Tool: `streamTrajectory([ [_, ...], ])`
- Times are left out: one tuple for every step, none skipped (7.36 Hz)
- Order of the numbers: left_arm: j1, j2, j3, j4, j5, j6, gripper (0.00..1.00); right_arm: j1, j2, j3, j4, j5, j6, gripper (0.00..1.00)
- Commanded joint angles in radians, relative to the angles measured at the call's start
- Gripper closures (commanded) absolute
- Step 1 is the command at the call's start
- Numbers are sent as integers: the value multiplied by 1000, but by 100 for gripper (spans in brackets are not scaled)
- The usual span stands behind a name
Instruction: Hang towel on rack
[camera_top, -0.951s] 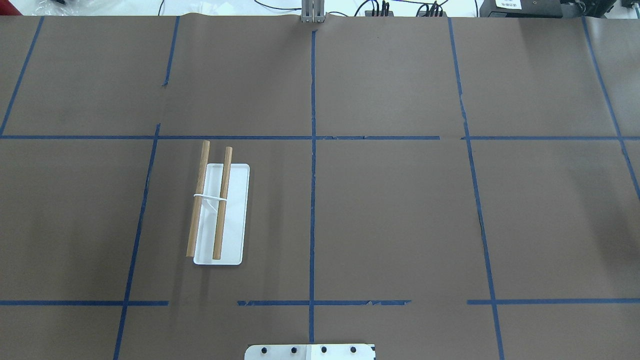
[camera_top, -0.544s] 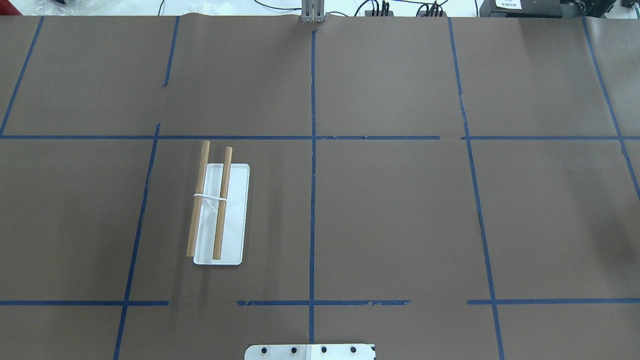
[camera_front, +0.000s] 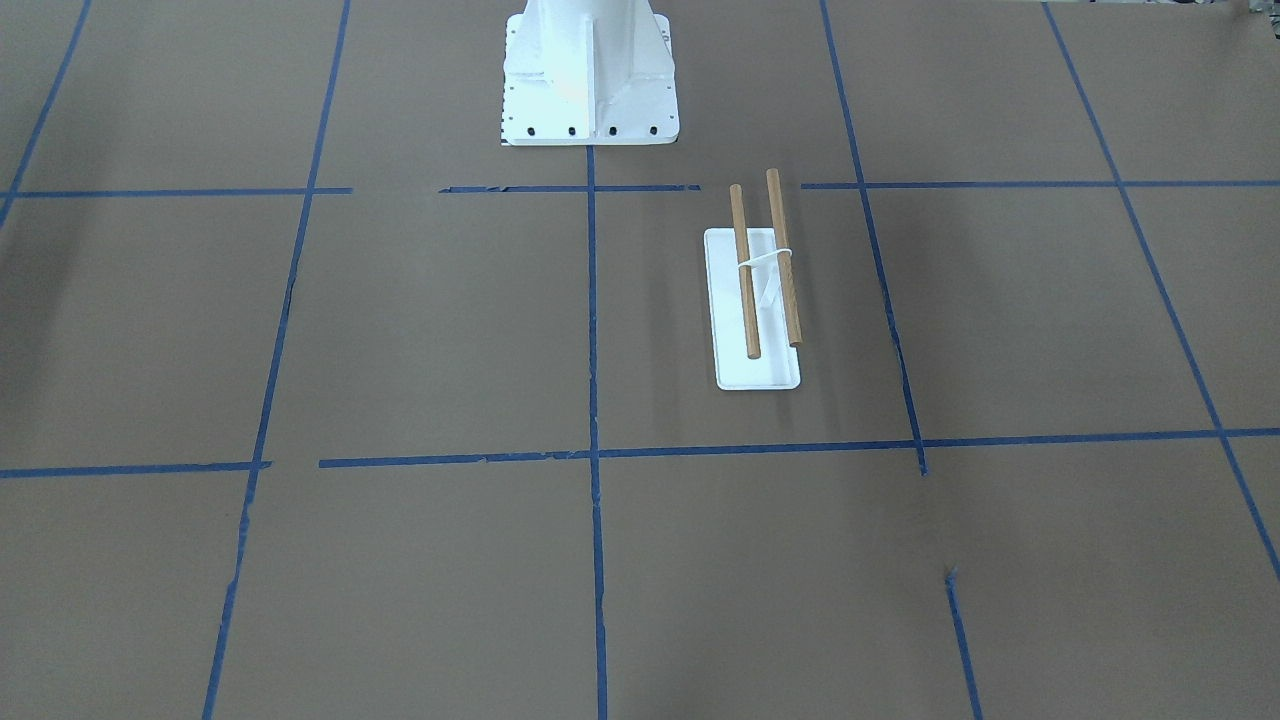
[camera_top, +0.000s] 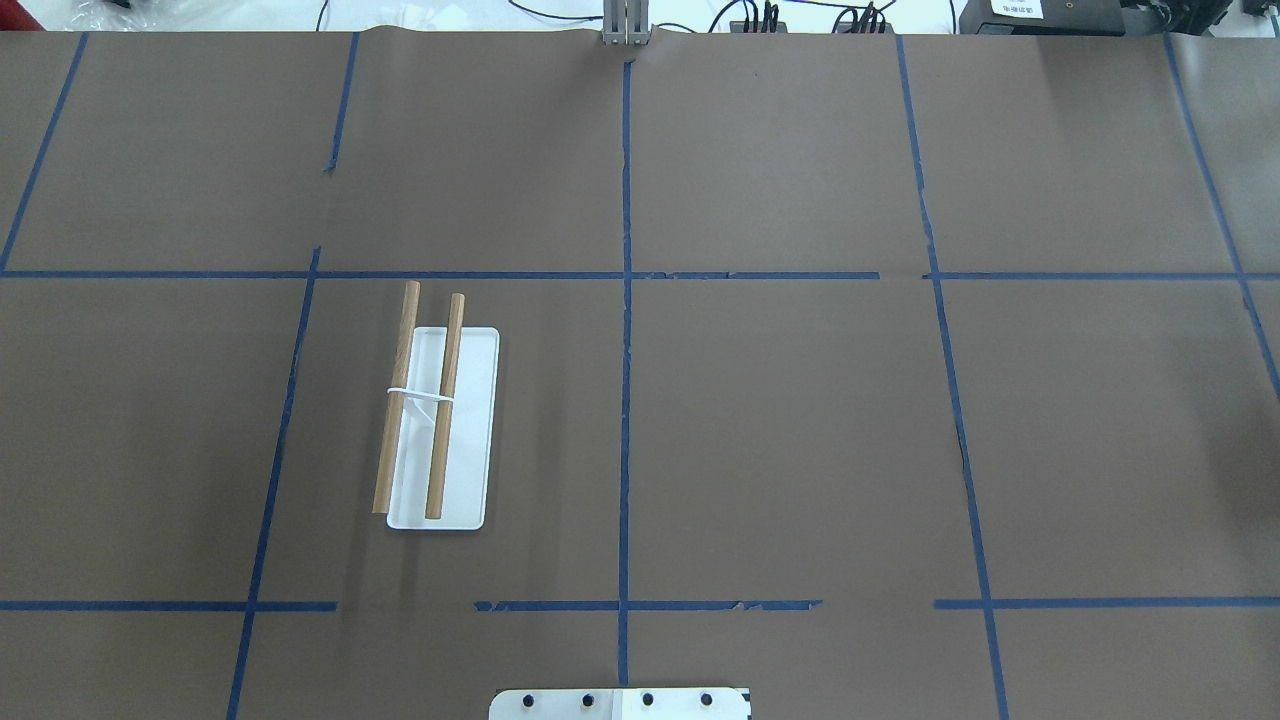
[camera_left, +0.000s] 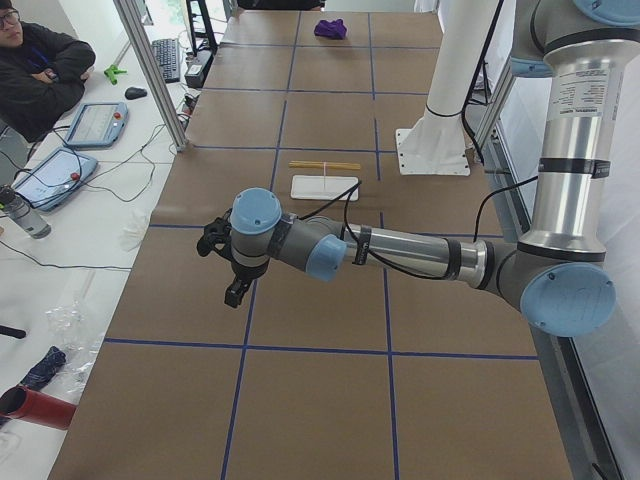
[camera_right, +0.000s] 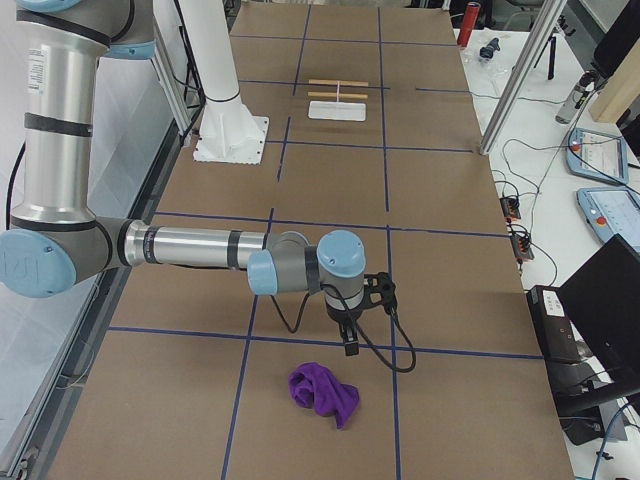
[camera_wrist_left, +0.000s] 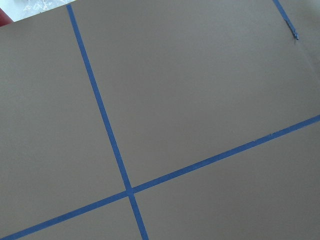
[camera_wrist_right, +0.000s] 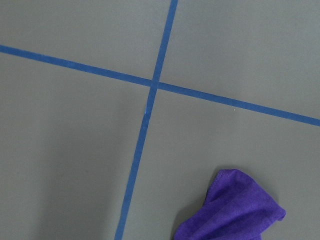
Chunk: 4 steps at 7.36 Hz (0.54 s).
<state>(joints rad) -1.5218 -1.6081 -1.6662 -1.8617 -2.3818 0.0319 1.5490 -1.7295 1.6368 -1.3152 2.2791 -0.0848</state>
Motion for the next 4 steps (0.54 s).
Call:
streamTrajectory([
  [0, -1, -1, -10, -1, -1, 0, -1, -28, -102, 94, 11, 22, 0],
  [0, 0, 0, -33, -1, -3, 0, -9, -32, -101, 96, 11, 26, 2],
  [0, 0, -1, -34, -2, -4, 0, -53, -39, -103, 94, 10, 23, 3],
  [0, 0, -1, -34, -2, -4, 0, -76, -42, -101, 94, 10, 20, 6],
])
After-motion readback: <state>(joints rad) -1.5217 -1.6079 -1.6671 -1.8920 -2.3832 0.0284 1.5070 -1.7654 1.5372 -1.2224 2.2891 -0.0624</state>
